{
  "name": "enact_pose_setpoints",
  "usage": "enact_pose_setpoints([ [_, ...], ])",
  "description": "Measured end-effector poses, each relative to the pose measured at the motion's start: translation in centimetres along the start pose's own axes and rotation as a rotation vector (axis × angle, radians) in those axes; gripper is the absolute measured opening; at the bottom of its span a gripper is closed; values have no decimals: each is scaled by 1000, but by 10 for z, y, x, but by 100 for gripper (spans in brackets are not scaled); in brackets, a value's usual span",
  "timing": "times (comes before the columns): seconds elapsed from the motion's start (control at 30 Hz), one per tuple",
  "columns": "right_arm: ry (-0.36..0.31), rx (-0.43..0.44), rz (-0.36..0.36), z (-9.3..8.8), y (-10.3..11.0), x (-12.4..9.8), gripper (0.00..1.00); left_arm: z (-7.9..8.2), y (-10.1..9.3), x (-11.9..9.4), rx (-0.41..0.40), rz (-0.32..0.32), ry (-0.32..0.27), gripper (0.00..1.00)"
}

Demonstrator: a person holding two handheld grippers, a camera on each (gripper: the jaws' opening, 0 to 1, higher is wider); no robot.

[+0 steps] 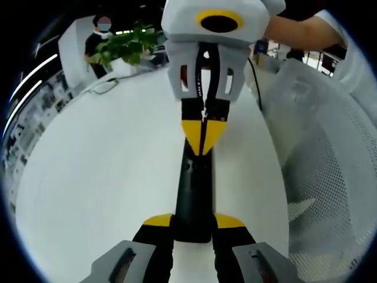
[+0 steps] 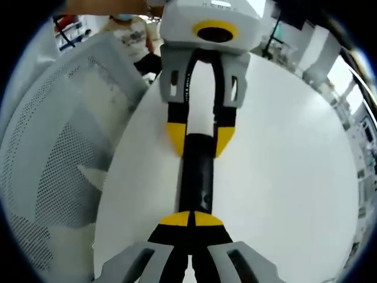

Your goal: Press the specified remote control buttons in sequence, fully releasing each button before pressing the next.

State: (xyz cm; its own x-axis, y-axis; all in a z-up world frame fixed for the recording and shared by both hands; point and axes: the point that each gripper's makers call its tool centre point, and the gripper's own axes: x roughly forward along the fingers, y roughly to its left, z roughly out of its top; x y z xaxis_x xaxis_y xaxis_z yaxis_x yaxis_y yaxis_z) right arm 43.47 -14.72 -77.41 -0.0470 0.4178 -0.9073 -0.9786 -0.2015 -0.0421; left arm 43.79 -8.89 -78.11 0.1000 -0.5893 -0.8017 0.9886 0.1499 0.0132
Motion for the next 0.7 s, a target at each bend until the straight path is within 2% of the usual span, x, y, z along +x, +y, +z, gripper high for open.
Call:
enact_pose_setpoints([
  [0.13, 11, -15, 2, 1, 0, -1, 0, 0, 0, 0, 2, -2, 6, 24],
  [0.7, -30, -15, -62, 14, -5, -23, 0, 1, -2, -1, 1, 4, 7, 24],
])
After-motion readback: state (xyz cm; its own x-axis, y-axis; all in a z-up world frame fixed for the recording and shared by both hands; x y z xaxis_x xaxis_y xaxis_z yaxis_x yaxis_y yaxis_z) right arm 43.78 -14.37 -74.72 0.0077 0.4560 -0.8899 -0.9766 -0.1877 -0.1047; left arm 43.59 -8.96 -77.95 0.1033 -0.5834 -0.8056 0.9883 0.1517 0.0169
